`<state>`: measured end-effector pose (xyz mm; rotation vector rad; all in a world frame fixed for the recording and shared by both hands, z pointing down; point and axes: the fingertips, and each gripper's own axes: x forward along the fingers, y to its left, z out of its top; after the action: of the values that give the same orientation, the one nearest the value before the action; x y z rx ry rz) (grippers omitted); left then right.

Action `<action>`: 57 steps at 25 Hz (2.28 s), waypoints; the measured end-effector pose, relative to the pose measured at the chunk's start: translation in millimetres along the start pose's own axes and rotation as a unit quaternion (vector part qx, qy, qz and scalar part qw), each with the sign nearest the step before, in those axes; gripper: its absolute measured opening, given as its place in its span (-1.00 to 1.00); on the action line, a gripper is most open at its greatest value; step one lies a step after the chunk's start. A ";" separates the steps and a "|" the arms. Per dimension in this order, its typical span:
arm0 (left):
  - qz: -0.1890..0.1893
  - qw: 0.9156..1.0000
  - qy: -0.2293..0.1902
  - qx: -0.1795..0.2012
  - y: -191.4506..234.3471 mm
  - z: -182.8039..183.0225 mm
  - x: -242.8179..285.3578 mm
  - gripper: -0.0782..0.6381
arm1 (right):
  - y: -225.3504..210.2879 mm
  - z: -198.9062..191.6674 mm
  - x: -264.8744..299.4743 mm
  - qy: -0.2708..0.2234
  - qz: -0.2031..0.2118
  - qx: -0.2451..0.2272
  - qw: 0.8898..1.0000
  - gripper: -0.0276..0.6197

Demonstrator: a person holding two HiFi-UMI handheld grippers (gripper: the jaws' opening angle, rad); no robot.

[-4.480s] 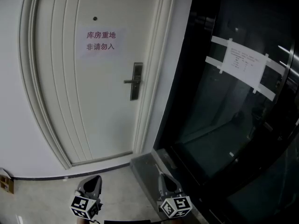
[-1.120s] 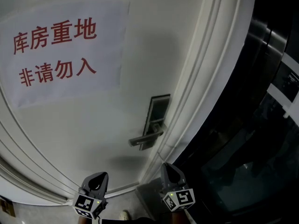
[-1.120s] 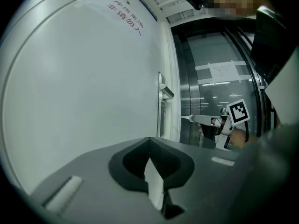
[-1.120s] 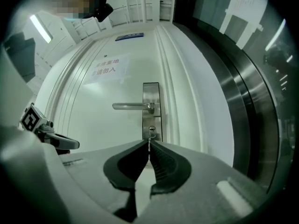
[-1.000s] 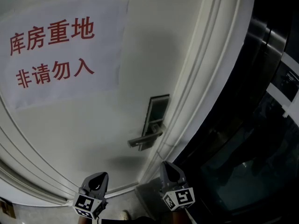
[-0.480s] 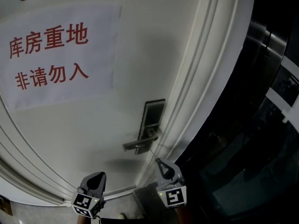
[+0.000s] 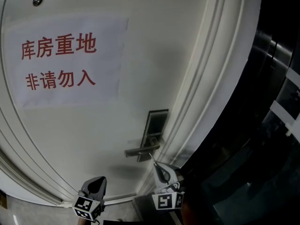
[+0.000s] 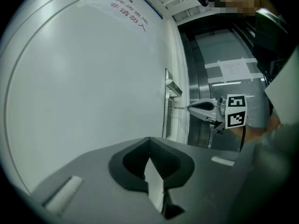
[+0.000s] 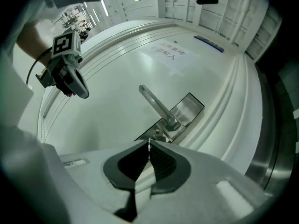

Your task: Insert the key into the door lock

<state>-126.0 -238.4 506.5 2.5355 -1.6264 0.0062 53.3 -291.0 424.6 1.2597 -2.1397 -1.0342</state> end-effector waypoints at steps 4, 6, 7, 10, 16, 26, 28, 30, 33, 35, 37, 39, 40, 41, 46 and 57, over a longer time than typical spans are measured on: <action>0.009 1.000 0.002 0.000 3.0 -1.3 -0.2 -0.77 | -2.3 -0.6 8.2 0.001 -0.008 -0.041 0.999 -0.88; 0.014 1.000 0.003 -0.002 6.4 -2.6 -0.6 -0.77 | -1.2 -5.1 11.5 0.004 -0.013 -0.063 0.998 -0.88; 0.017 1.000 0.004 -0.002 7.9 -3.6 -0.8 -0.77 | -0.1 -7.2 12.6 0.007 -0.013 -0.074 0.997 -0.88; 0.021 1.000 0.006 -0.004 10.2 -5.4 -1.3 -0.77 | 2.8 -10.4 14.5 0.011 -0.017 -0.108 0.994 -0.88; 0.023 1.000 0.007 -0.004 12.3 -5.4 0.4 -0.77 | 2.2 -11.4 17.4 0.015 -0.034 -0.165 0.986 -0.88; 0.020 1.000 0.007 -0.006 11.3 -6.1 4.4 -0.77 | 5.1 -11.5 21.3 0.024 -0.035 -0.223 0.974 -0.88; 0.020 1.000 0.007 -0.006 11.2 -6.1 4.8 -0.77 | 5.4 -11.5 22.4 0.026 -0.036 -0.235 0.971 -0.88; 0.020 1.000 0.007 -0.007 11.9 -6.4 4.8 -0.77 | 5.9 -12.2 23.7 0.030 -0.037 -0.250 0.967 -0.88; 0.021 1.000 0.006 -0.008 13.1 -6.8 4.4 -0.77 | 6.4 -13.2 26.3 0.037 -0.036 -0.265 0.963 -0.88; 0.021 1.000 0.007 -0.008 13.2 -7.3 4.5 -0.77 | 6.4 -12.9 27.0 0.038 -0.036 -0.268 0.962 -0.88; 0.020 1.000 0.008 -0.009 13.1 -8.1 4.4 -0.77 | 6.9 -12.9 27.2 0.040 -0.036 -0.272 0.961 -0.88; 0.019 1.000 0.008 -0.008 13.1 -8.3 4.5 -0.77 | 7.5 -12.9 27.7 0.042 -0.036 -0.280 0.958 -0.88; 0.018 1.000 0.008 -0.008 12.8 -8.1 4.8 -0.77 | 7.5 -13.0 27.9 0.044 -0.036 -0.286 0.957 -0.88; 0.018 1.000 0.008 -0.007 12.4 -7.8 5.1 -0.77 | 7.3 -13.0 28.2 0.046 -0.035 -0.292 0.955 -0.88; 0.012 1.000 0.007 -0.004 7.6 -5.9 6.7 -0.77 | 6.9 -14.3 31.0 0.057 -0.034 -0.325 0.943 -0.88; 0.020 1.000 0.008 -0.001 7.6 -5.4 2.1 -0.77 | 7.3 -12.5 39.0 0.060 -0.032 -0.325 0.943 -0.88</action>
<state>-131.7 -242.8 512.8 2.4954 -1.6691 0.0283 39.2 -327.7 438.2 1.0282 -1.4748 -1.4853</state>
